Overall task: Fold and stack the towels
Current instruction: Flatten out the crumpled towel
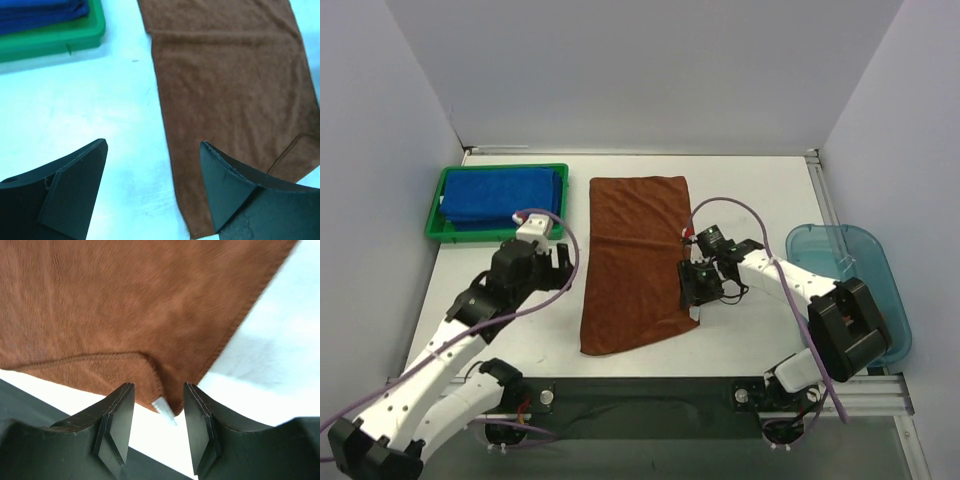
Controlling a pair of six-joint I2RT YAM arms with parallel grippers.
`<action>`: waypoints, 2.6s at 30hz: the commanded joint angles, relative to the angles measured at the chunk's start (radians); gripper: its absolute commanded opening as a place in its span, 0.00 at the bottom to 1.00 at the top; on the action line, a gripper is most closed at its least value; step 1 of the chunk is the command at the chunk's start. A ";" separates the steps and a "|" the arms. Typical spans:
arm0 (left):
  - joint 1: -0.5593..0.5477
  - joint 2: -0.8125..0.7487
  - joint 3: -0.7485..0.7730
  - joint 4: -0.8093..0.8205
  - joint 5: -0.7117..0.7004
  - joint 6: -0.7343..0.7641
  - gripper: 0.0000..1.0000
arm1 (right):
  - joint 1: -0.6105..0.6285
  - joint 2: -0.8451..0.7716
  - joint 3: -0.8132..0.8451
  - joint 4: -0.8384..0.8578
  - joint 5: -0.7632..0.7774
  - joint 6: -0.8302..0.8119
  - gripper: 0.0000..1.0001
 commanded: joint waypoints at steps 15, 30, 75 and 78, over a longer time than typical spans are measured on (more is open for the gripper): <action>0.045 -0.154 -0.114 0.046 -0.074 0.019 0.84 | 0.104 0.122 0.052 -0.062 0.002 -0.085 0.42; 0.062 -0.150 -0.119 0.049 -0.066 0.026 0.83 | 0.130 0.148 0.098 -0.060 -0.047 -0.129 0.32; 0.068 -0.096 -0.123 0.055 -0.023 0.023 0.82 | 0.446 -0.442 -0.210 -0.231 0.012 0.193 0.40; 0.068 -0.087 -0.128 0.066 0.013 0.009 0.83 | 0.446 -0.487 -0.195 -0.231 0.055 0.200 0.38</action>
